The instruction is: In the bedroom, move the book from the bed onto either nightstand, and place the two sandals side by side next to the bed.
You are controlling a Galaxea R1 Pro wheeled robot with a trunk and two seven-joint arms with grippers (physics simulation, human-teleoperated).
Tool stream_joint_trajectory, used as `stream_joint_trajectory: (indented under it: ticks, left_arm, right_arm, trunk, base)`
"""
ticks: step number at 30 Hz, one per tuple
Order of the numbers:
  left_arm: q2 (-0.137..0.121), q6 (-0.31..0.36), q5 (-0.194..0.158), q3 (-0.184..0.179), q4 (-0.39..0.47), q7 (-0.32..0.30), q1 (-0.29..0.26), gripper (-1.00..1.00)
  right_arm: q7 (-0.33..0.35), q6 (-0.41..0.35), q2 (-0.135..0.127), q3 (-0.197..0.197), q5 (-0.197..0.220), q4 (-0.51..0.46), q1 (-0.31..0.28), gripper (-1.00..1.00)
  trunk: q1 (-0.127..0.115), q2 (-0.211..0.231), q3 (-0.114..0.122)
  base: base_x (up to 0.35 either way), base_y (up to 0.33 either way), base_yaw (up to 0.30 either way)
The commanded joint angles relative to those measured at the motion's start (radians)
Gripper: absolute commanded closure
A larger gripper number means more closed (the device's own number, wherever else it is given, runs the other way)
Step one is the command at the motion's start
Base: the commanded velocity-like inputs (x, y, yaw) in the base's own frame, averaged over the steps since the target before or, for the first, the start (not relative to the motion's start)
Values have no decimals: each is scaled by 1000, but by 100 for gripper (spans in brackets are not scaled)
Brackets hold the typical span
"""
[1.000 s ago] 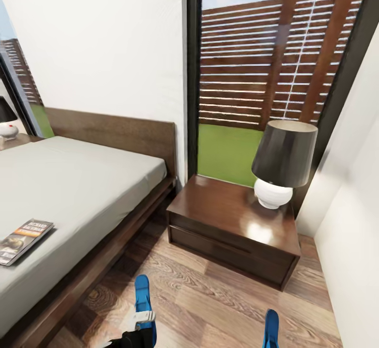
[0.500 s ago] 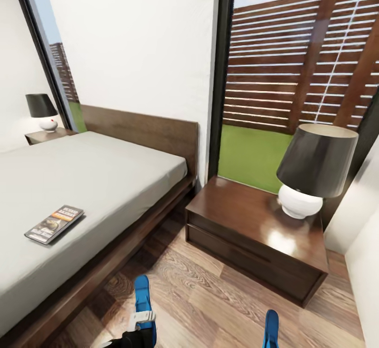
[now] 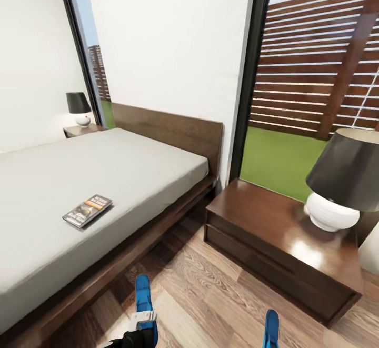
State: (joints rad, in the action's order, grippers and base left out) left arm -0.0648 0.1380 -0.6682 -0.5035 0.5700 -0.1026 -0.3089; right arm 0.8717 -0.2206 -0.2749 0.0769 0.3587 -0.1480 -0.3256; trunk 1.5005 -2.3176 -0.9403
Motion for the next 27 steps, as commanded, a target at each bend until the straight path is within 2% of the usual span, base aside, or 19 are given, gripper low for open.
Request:
stream_joint_trajectory:
  ticks: [1,27]
  left_arm:
    - [-1,3,-8,-4,1,0,-1,100]
    - [0,3,-8,-5,1,0,-1,100]
  right_arm:
    - [2,-11,0,8,0,-1,0,100]
    - [3,-11,-1,8,0,-1,0,100]
  trunk:
    - [0,0,-1]
    - [0,0,-1]
  base:
    - [-1,0,291]
    - [0,0,291]
